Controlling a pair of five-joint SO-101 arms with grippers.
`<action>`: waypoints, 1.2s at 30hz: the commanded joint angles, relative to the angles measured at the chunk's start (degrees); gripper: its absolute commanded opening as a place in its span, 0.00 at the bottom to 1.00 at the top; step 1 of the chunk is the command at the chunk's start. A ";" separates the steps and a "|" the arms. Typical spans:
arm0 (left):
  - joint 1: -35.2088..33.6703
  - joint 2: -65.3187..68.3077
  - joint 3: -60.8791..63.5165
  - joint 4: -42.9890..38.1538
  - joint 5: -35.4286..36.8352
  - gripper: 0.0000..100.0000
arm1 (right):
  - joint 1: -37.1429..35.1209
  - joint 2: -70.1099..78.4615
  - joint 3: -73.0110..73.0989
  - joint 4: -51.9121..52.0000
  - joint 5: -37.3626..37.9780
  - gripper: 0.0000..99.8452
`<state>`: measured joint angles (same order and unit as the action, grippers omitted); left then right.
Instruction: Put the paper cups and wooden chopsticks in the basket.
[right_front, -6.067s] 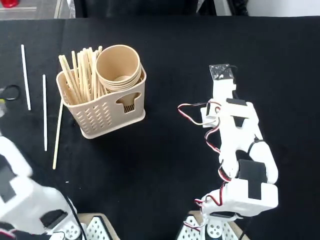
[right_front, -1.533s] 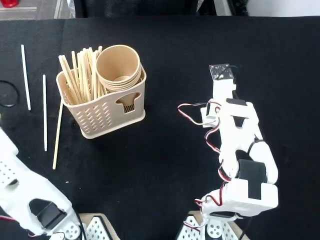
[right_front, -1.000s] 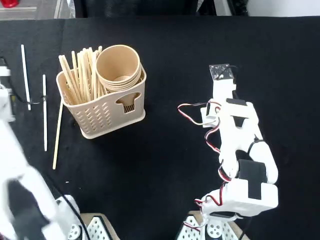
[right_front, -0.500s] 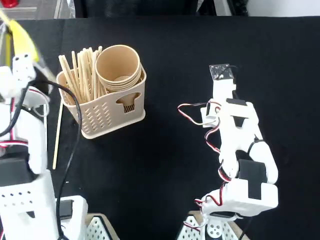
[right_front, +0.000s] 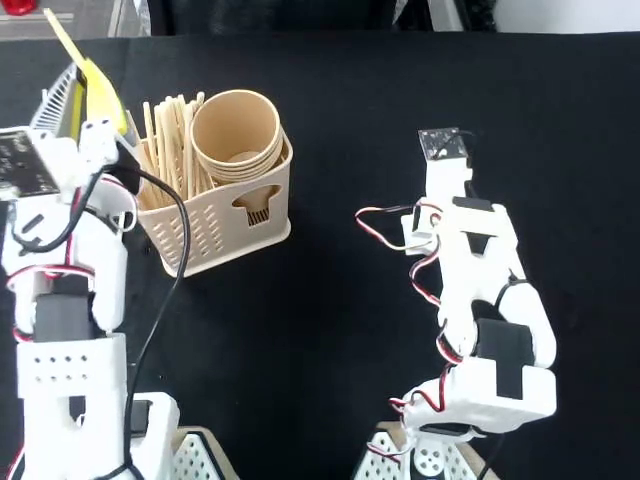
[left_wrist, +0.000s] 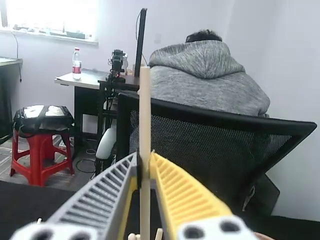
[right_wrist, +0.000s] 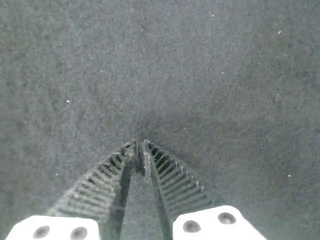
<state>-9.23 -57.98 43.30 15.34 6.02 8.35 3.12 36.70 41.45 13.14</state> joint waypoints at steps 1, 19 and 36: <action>0.22 -0.70 4.35 -2.90 0.44 0.03 | 0.53 -0.75 -0.31 -0.35 0.53 0.01; -14.46 13.45 -28.79 44.04 1.93 0.23 | 0.53 -0.75 -0.31 -0.35 0.53 0.01; -28.18 70.33 -54.55 50.46 -14.15 0.21 | 0.53 -0.57 -0.31 -0.62 0.53 0.01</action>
<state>-36.13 3.74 -2.42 66.51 -5.76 8.35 3.12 36.70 41.45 13.14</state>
